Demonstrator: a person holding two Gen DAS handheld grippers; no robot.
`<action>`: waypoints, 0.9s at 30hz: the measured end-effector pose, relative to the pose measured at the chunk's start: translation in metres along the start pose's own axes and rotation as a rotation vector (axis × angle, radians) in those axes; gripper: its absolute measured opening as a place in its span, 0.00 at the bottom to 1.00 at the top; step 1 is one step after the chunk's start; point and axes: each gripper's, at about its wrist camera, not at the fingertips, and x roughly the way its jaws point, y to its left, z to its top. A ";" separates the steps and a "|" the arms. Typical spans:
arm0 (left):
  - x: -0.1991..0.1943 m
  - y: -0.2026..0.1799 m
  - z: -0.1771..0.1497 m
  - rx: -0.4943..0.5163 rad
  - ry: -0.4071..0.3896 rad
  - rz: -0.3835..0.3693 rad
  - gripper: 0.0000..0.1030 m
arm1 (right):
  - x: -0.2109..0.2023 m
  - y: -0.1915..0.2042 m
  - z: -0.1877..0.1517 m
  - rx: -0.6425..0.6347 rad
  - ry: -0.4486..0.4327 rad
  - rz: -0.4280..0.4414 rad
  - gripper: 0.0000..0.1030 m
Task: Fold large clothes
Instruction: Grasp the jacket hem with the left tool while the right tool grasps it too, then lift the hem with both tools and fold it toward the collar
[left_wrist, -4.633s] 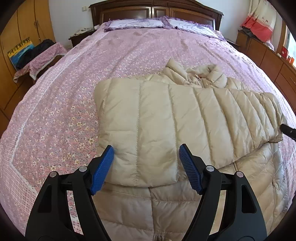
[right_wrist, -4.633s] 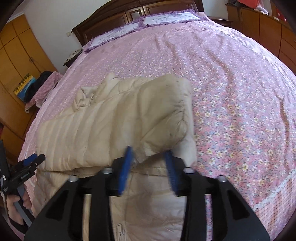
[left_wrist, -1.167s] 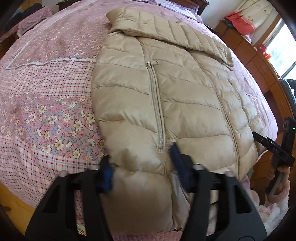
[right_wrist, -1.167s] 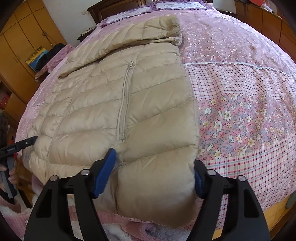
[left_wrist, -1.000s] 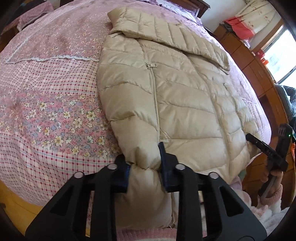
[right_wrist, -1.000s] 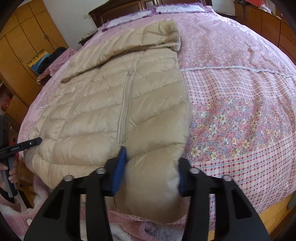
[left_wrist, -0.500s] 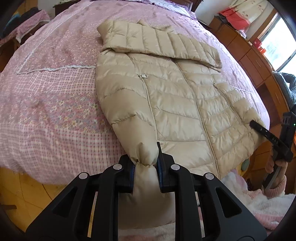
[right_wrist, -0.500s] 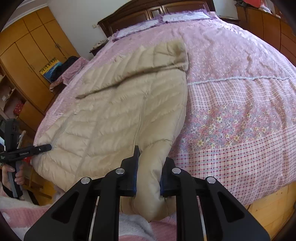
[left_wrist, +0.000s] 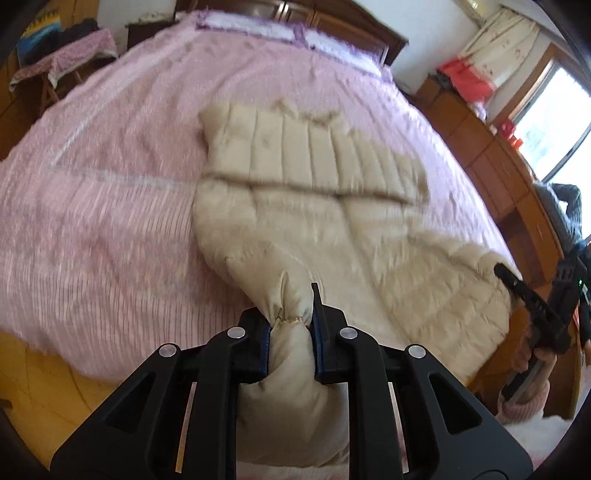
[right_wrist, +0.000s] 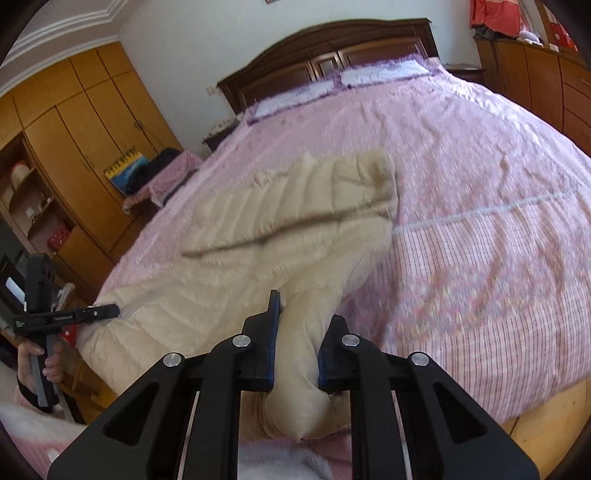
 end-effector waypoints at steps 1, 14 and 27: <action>0.000 -0.003 0.008 0.004 -0.026 0.000 0.16 | 0.001 0.003 0.004 -0.004 -0.014 -0.009 0.16; 0.016 -0.010 0.117 0.027 -0.225 0.063 0.16 | 0.039 0.008 0.088 -0.063 -0.183 -0.113 0.16; 0.119 -0.001 0.186 0.079 -0.199 0.259 0.16 | 0.138 -0.031 0.138 -0.004 -0.167 -0.290 0.16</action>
